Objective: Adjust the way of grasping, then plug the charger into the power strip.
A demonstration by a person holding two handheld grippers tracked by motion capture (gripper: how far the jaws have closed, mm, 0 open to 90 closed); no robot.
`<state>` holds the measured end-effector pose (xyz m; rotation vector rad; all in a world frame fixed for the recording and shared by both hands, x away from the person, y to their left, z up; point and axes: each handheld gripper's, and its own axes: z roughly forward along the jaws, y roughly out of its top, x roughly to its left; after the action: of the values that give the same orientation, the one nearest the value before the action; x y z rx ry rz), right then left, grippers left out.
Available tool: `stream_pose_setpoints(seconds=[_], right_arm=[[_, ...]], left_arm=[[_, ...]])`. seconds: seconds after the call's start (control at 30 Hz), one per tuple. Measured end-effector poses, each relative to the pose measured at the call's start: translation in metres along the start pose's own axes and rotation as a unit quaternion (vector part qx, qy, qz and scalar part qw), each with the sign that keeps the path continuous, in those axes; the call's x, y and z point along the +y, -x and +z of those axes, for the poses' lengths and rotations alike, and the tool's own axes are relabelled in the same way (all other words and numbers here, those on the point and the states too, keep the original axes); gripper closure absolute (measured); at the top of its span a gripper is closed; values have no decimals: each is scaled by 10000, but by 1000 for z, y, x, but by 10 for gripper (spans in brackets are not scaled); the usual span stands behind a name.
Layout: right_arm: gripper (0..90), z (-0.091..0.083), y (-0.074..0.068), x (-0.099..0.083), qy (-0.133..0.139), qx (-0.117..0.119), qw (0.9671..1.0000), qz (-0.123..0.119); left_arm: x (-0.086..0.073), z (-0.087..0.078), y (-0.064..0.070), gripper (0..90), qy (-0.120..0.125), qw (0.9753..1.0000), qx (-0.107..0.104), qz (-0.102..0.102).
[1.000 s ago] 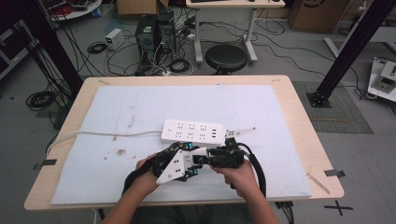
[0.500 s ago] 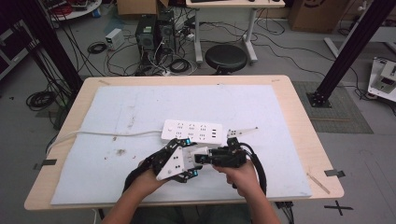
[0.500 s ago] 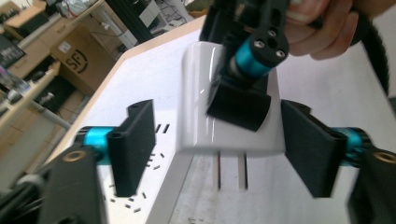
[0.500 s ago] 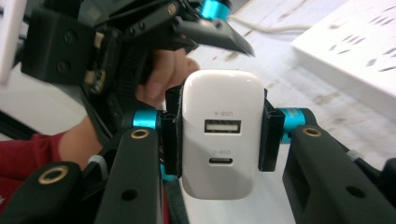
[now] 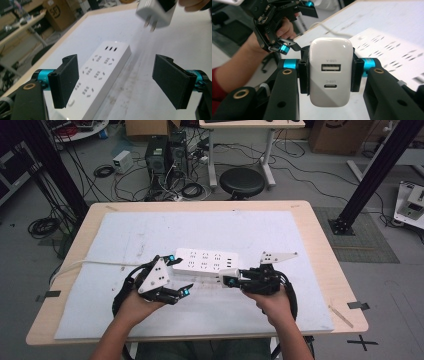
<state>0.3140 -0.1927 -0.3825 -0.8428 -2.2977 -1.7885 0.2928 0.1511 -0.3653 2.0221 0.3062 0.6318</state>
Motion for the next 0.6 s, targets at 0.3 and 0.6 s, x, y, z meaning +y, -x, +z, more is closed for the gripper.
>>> stream_pose_setpoints(seconds=[0.3, 0.6], right_arm=[[632, -19, -5, 9, 88, -422, 9986, -313], [632, -23, -2, 14, -11, -613, 9970, -471]], left_arm=[[-7, -7, -21, 208, -382, 9986, -134, -326], [-19, -8, -36, 208, -486, 9975, 2, -507]])
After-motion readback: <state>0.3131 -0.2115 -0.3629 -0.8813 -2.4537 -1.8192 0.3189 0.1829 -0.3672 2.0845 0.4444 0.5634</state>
